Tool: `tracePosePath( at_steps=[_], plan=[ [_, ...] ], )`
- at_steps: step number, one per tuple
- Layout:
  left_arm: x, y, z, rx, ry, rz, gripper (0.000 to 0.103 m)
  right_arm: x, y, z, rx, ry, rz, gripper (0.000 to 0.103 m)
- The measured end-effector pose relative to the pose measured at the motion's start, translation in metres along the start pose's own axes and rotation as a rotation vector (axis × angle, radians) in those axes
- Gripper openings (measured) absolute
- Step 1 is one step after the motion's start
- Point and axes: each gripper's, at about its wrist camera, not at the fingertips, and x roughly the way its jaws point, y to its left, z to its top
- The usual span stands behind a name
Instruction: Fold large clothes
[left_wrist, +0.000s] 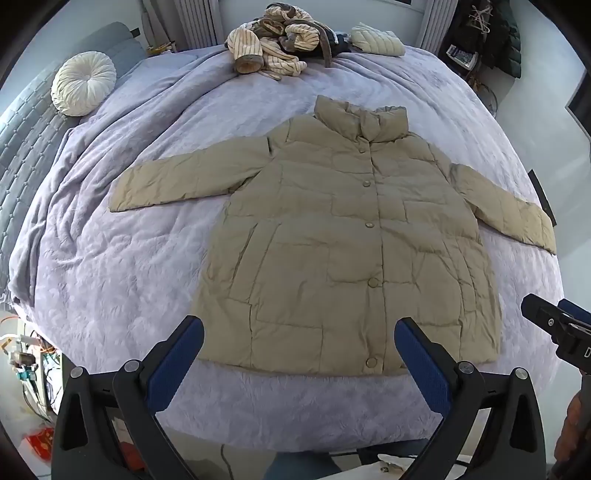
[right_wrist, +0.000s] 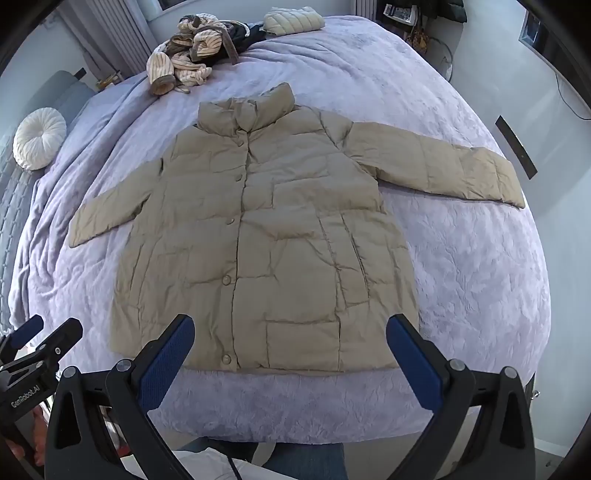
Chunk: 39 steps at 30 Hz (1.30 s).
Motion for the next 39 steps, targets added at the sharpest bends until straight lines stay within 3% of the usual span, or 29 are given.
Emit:
tracePosePath(
  at_steps=[39],
  plan=[
    [-0.0036,0.0032,-0.0056,-0.003,-0.01,0.001,0.103,-0.0047,0.0063,-0.0062,-0.01,-0.014,0.004,0.103]
  ],
)
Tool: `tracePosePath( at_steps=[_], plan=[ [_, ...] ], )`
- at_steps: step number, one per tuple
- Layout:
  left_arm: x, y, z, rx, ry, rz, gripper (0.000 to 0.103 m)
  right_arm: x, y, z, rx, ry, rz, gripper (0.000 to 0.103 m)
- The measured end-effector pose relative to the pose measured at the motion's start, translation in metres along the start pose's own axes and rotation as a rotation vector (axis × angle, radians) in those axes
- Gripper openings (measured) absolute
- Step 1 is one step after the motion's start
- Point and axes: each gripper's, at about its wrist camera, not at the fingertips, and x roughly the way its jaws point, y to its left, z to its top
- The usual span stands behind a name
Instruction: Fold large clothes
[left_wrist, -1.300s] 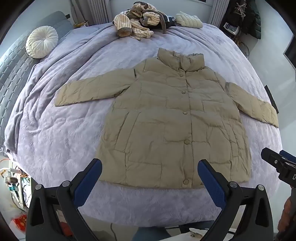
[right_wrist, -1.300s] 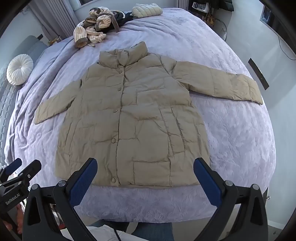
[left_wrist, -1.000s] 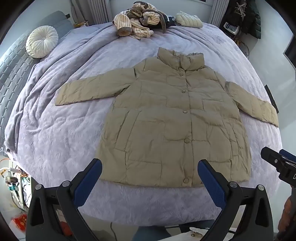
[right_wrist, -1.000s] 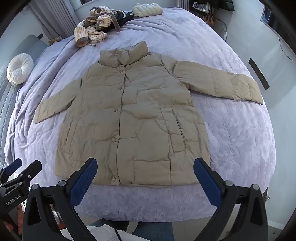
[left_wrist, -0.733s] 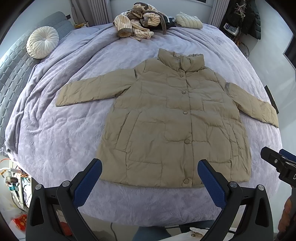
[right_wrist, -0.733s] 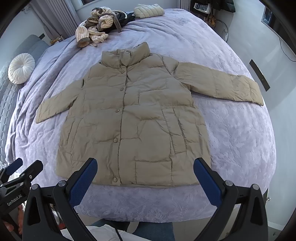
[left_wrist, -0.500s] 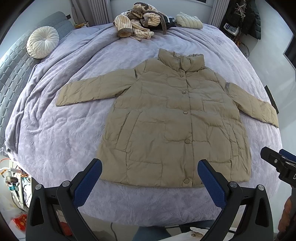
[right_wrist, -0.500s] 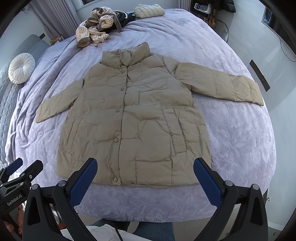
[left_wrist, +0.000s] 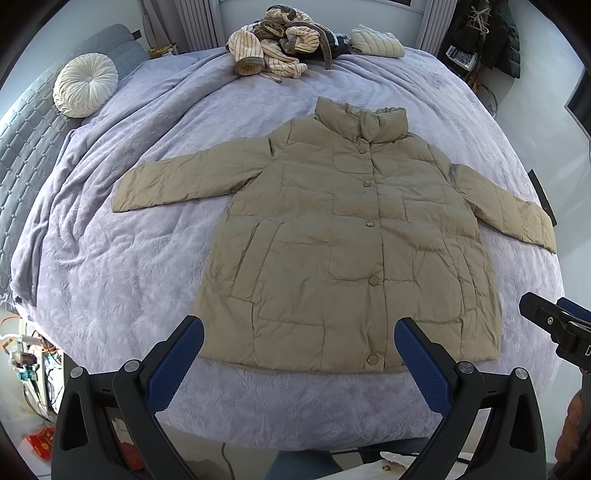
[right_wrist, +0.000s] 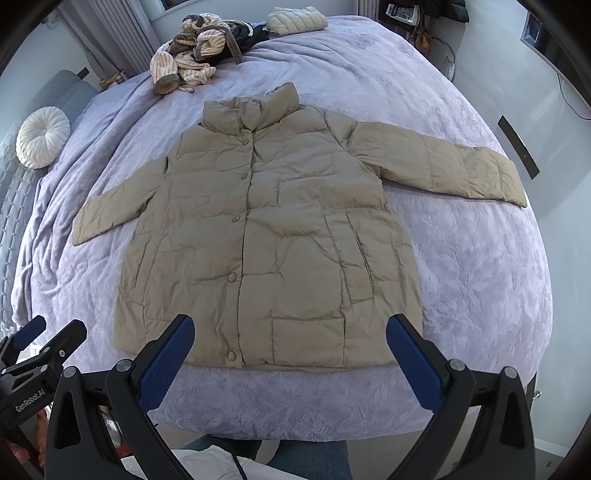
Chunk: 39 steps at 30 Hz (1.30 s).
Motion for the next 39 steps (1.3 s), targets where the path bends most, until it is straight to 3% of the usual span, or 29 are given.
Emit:
tracePosePath(
  at_steps=[39],
  plan=[
    [-0.0004,0.0002,-0.0011,0.002,0.001,0.001,0.103,0.0013,0.0018,-0.0017,0.002,0.031,-0.028,0.103]
  ],
)
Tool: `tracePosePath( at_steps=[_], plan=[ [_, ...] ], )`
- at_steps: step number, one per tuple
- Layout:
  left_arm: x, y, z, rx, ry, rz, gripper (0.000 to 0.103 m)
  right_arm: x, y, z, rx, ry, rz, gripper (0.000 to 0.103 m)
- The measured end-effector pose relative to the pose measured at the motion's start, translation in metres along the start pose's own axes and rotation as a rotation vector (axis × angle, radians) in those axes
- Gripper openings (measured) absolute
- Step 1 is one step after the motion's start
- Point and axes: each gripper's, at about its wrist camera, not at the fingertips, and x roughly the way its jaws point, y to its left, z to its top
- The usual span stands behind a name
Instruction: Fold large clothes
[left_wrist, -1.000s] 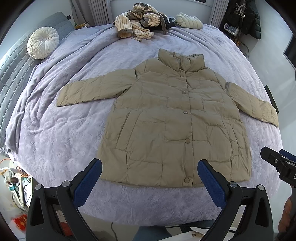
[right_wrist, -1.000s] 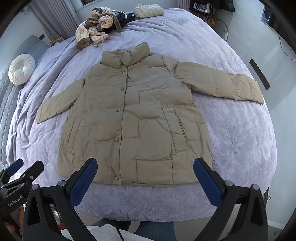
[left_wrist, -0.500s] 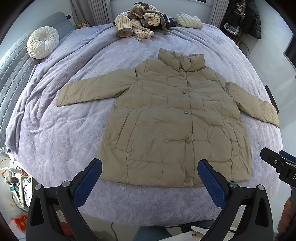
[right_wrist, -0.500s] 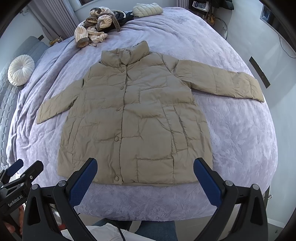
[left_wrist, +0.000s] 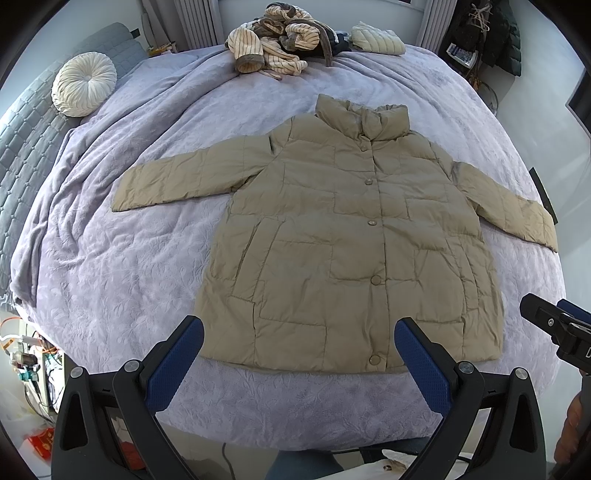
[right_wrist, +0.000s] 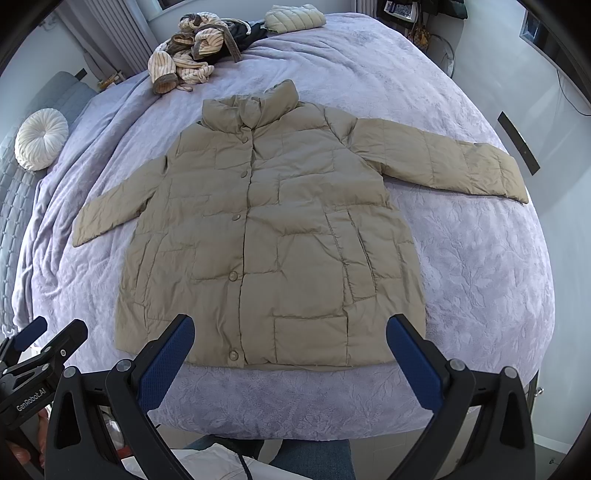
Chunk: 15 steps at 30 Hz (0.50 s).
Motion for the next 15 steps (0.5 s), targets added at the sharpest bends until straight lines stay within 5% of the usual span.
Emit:
tracePosePath(
  at_steps=[15],
  plan=[
    [0.0033,0.0009,-0.0021,0.003,0.005,-0.002,0.103,0.001,0.0002,0.0006,-0.006,0.001,-0.016,0.103]
  ],
)
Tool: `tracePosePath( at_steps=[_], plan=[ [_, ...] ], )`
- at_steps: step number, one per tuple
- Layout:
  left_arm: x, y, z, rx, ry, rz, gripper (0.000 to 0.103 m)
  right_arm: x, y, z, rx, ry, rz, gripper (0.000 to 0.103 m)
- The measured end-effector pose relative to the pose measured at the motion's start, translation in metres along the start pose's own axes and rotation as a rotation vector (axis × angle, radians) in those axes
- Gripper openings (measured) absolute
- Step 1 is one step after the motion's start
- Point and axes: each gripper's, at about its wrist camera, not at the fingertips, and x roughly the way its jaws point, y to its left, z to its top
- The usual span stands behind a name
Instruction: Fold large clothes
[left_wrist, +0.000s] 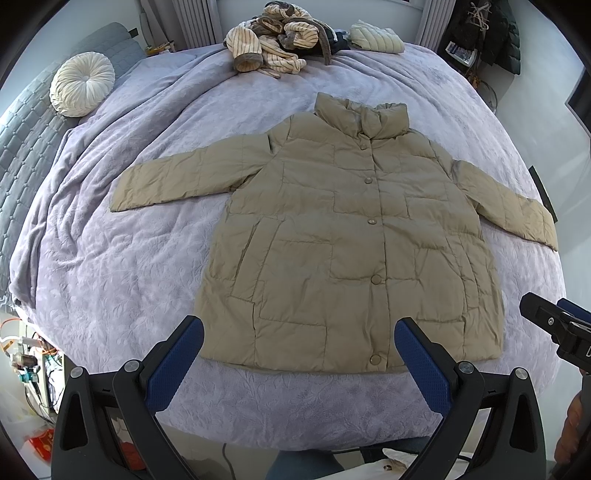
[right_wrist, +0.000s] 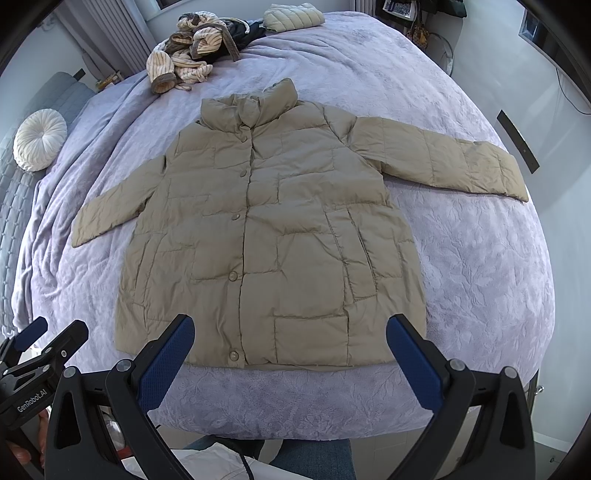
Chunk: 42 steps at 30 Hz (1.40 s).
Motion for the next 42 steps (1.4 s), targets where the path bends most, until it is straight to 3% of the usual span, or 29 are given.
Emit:
tracePosePath(
  at_steps=[15,21,27,31,39,42],
  plan=[
    [0.012,0.006,0.007,0.008,0.03,-0.02,0.103,0.004,0.003,0.0,-0.012,0.017,-0.046,0.103],
    [0.029,0.03,0.013,-0.043,0.045,-0.054,0.103,0.016,0.011,0.002,0.016,0.064,0.059,0.103],
    [0.068,0.092,0.028,-0.19,0.075,-0.093,0.103,0.043,0.039,0.013,0.028,0.156,0.122,0.103],
    [0.097,0.141,0.043,-0.271,0.051,-0.093,0.103,0.074,0.066,0.022,0.041,0.223,0.183,0.103],
    [0.179,0.245,0.08,-0.441,-0.019,-0.127,0.103,0.146,0.137,0.051,-0.097,0.235,0.125,0.103],
    [0.213,0.279,0.093,-0.513,-0.044,-0.147,0.103,0.175,0.165,0.07,-0.14,0.234,0.147,0.103]
  ],
)
